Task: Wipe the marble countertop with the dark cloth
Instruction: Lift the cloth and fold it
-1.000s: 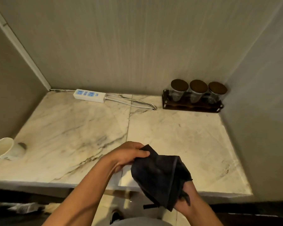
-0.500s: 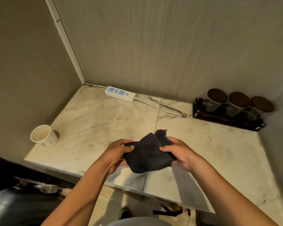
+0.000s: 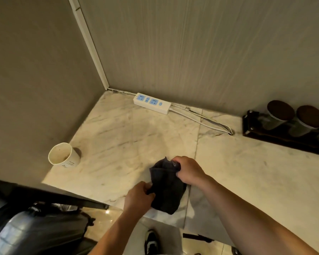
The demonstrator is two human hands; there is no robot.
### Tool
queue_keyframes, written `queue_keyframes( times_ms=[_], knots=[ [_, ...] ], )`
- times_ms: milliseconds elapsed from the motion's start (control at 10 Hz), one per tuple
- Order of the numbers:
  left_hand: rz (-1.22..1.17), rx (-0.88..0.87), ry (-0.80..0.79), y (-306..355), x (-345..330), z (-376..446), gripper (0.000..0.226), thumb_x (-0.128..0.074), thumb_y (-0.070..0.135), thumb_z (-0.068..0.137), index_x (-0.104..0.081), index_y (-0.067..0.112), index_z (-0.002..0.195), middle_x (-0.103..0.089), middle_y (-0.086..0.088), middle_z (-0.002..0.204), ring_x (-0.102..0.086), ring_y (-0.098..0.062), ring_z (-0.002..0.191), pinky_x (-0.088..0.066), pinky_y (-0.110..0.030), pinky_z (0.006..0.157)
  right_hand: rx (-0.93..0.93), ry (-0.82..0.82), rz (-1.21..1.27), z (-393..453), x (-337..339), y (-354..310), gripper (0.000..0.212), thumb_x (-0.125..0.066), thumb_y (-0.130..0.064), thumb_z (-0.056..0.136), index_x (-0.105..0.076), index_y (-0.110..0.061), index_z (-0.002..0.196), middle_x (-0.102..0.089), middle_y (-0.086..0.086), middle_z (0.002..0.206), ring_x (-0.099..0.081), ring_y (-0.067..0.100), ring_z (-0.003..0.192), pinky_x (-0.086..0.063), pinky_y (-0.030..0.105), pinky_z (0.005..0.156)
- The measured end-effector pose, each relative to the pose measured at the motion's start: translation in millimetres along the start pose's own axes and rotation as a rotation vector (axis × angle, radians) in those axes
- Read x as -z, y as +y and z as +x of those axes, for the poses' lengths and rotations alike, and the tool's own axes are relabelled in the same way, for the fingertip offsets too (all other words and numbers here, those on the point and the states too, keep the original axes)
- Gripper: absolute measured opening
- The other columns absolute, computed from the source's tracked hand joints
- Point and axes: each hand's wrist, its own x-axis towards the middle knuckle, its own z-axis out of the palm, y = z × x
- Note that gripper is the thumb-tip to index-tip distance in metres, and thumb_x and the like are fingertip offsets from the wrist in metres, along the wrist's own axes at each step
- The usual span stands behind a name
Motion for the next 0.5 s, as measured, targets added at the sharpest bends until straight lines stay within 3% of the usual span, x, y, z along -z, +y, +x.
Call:
queue_keyframes(
  times_ms=[100,200,500],
  knots=[
    [0.175,-0.047,0.049,-3.3,-3.3,0.3,0.027,-0.059,0.033,0.086,-0.058,0.028,0.113,-0.067,0.004,0.105,-0.063,-0.017,0.09,-0.051,-0.029,0.077,-0.004,0.087,-0.104,-1.5,-8.0,1.4,0.035,-0.06,-0.008,0.081,-0.059,-0.022,0.113,-0.056,0.003,0.111,-0.056,0.026,0.101,-0.042,0.027,0.076],
    [0.202,-0.082,0.092,-4.6,-5.3,-1.9,0.031,-0.057,0.038,0.088,-0.055,0.033,0.118,-0.065,0.008,0.108,-0.06,-0.014,0.092,-0.05,-0.029,0.077,-0.048,0.168,-0.131,-4.4,-12.8,5.5,0.038,-0.064,-0.02,0.083,-0.055,-0.024,0.119,-0.054,0.001,0.116,-0.055,0.023,0.106,-0.047,0.031,0.083],
    [0.25,-0.096,0.129,0.7,6.9,-7.3,0.017,-0.053,0.039,0.089,-0.054,0.027,0.102,-0.06,0.006,0.095,-0.056,-0.012,0.081,-0.048,-0.027,0.072,-0.146,0.283,0.053,-34.0,6.9,33.3,0.032,-0.047,-0.029,0.094,-0.054,-0.024,0.125,-0.057,0.001,0.127,-0.054,0.018,0.113,-0.045,0.033,0.094]
  ],
)
